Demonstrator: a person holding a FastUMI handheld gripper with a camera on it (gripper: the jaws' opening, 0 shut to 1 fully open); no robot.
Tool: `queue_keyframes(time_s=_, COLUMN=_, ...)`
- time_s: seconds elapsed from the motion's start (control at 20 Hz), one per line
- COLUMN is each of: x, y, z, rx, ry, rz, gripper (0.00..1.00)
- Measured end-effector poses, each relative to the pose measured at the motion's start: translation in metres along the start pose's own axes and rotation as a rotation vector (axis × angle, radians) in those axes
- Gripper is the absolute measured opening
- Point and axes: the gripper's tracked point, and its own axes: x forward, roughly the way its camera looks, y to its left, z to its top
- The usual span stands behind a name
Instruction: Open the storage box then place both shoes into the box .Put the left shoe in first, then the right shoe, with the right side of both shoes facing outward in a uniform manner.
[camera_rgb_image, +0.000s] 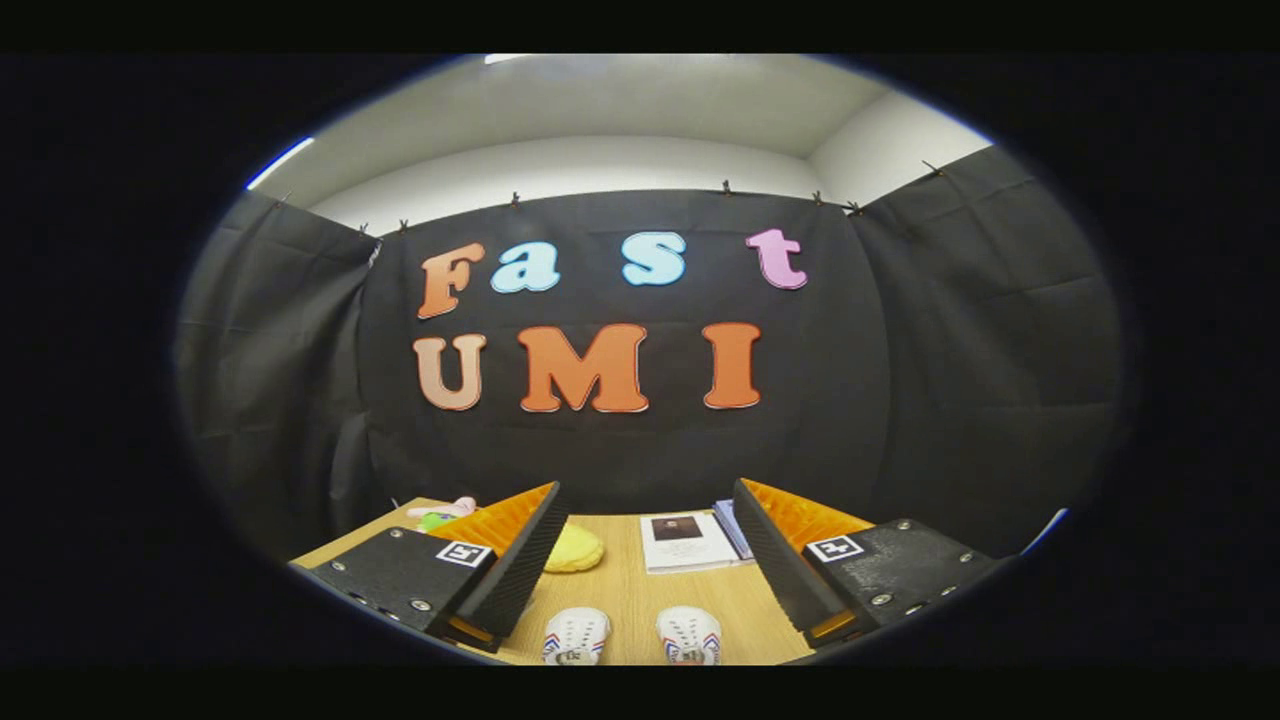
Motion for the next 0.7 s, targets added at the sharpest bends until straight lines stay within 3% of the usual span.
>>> queue_keyframes(time_s=0.4, x=0.003, y=0.009, z=-0.020, rx=0.021, ry=0.053, rz=0.042, gripper=0.98)
queue_keyframes(time_s=0.7, x=0.000, y=0.051, z=-0.063, rx=0.225, ry=0.215, rz=0.204, gripper=0.98)
